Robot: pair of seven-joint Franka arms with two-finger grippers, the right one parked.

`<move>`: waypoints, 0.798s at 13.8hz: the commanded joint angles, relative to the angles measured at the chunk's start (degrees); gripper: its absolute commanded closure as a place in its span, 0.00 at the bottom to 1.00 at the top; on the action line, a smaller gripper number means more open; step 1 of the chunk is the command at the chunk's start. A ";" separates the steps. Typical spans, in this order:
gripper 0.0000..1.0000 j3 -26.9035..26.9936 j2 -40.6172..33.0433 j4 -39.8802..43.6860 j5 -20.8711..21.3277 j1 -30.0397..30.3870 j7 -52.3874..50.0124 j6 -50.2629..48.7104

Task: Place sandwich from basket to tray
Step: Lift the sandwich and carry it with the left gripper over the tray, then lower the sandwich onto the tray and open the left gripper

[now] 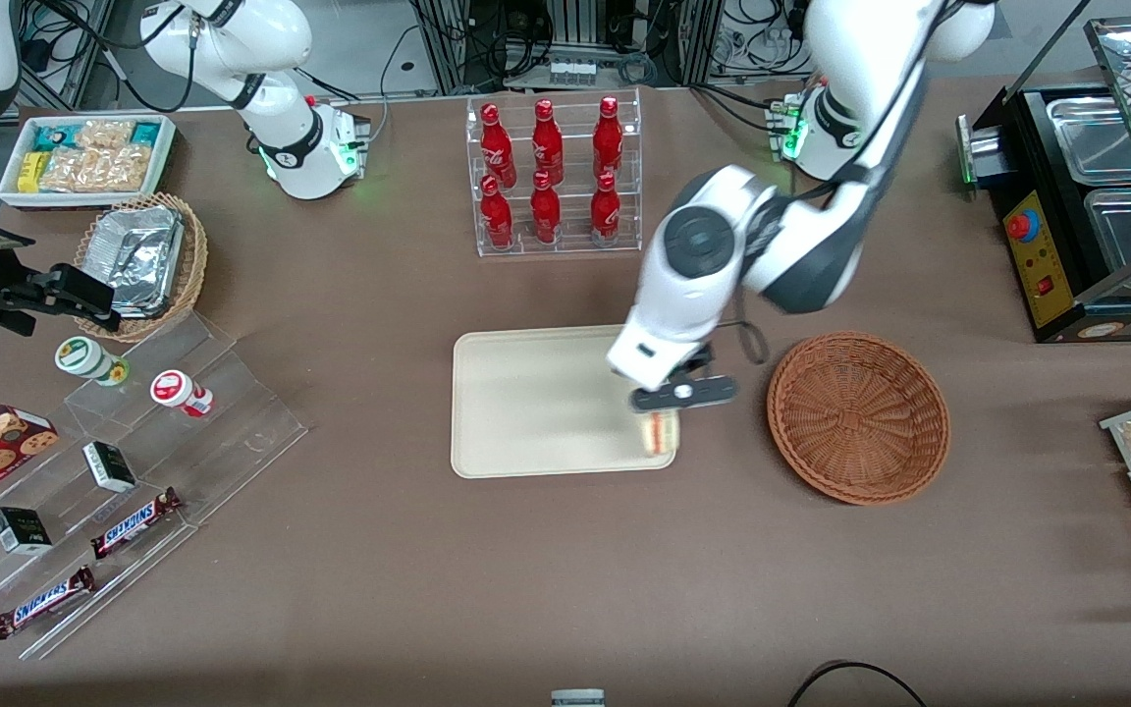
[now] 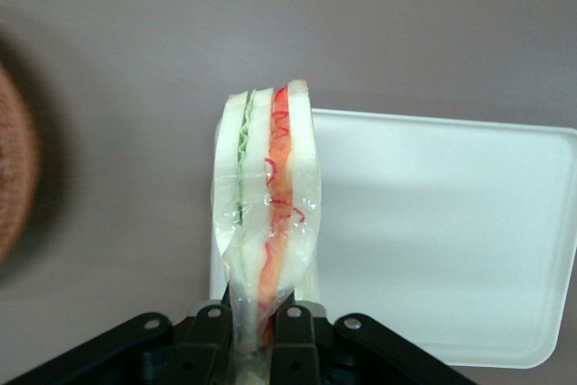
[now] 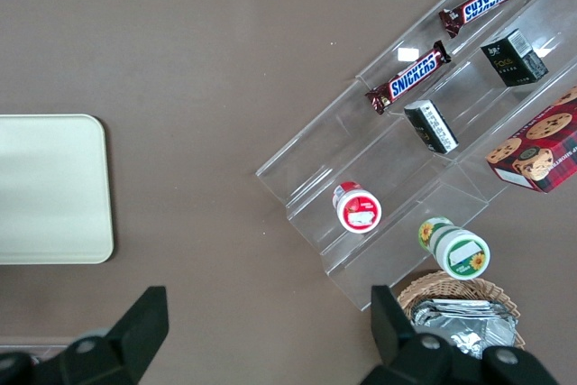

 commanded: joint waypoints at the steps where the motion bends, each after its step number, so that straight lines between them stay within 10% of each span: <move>1: 1.00 0.75 7.52 9.20 0.60 -4.00 -2.45 -2.16; 11: 1.00 1.10 17.03 12.12 3.59 -11.04 -3.07 3.02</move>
